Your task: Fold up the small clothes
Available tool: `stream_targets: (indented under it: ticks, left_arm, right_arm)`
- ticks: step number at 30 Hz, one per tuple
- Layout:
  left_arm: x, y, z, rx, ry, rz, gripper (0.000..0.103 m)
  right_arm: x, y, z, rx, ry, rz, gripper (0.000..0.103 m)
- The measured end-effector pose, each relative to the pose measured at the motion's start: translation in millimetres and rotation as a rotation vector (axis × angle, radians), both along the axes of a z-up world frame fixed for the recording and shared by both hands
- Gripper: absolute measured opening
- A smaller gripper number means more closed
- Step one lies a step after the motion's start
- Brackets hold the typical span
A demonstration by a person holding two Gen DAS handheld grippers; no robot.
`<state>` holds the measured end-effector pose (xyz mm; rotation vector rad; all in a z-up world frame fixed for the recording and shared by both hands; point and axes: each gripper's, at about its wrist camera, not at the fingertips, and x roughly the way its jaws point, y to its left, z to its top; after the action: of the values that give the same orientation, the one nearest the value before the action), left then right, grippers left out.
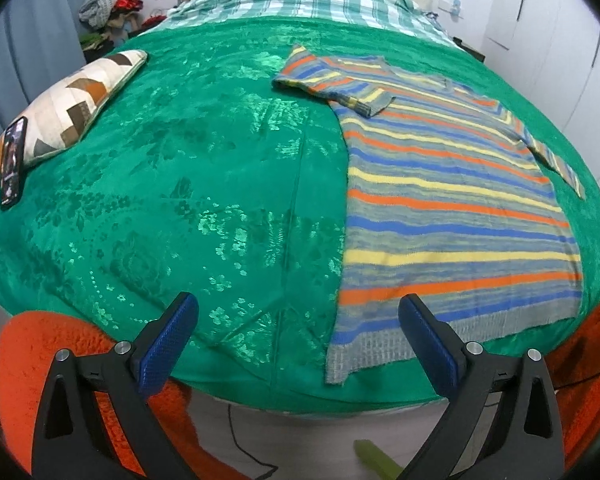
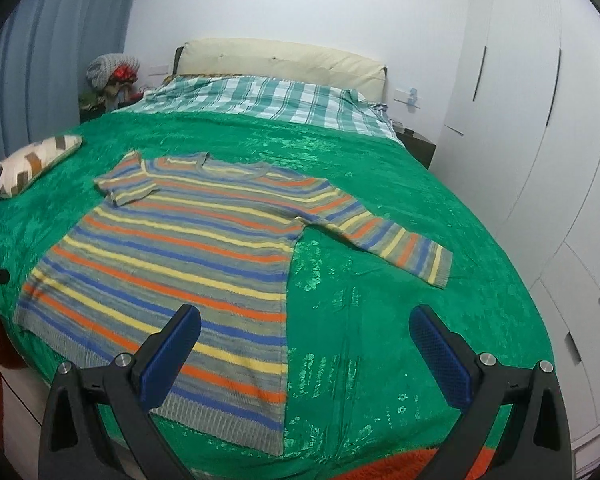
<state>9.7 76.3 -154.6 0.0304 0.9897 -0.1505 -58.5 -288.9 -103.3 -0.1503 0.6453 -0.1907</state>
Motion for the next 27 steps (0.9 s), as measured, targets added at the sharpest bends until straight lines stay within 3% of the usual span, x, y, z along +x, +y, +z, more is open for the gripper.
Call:
stream_targets:
  ticks: [6, 10, 15, 17, 18, 20, 23, 27]
  left_arm:
    - [0.0, -5.2, -0.3, 0.015, 0.000, -0.026, 0.100]
    - [14.5, -9.9, 17.9, 0.004, -0.009, -0.074, 0.100]
    - [73.1, -42.2, 67.2, 0.005, -0.131, -0.180, 0.099]
    - [106.0, -68.6, 74.5, 0.030, -0.141, -0.261, 0.099]
    - [123.7, -85.2, 72.2, 0.057, -0.133, -0.314, 0.098]
    - [159.1, -117.8, 54.4, 0.125, -0.077, -0.426, 0.077]
    - [202.8, -151.2, 19.6, 0.233, 0.013, -0.519, 0.055]
    - [242.6, -171.2, -22.9, 0.344, 0.110, -0.584, 0.055]
  right_arm:
    - [2.1, 4.5, -2.8, -0.024, 0.011, 0.010, 0.103]
    - [2.9, -6.0, -1.7, 0.019, 0.006, -0.022, 0.103]
    - [4.8, -22.1, -0.3, 0.082, 0.001, -0.067, 0.103]
    - [4.8, -27.0, 0.6, 0.104, -0.004, -0.081, 0.103]
    - [4.3, -30.1, 1.3, 0.119, -0.008, -0.088, 0.103]
    - [2.7, -34.4, 2.4, 0.139, -0.014, -0.099, 0.103]
    - [-1.5, -40.7, 4.0, 0.163, -0.025, -0.116, 0.103]
    - [-8.0, -52.3, 5.6, 0.205, -0.043, -0.155, 0.103]
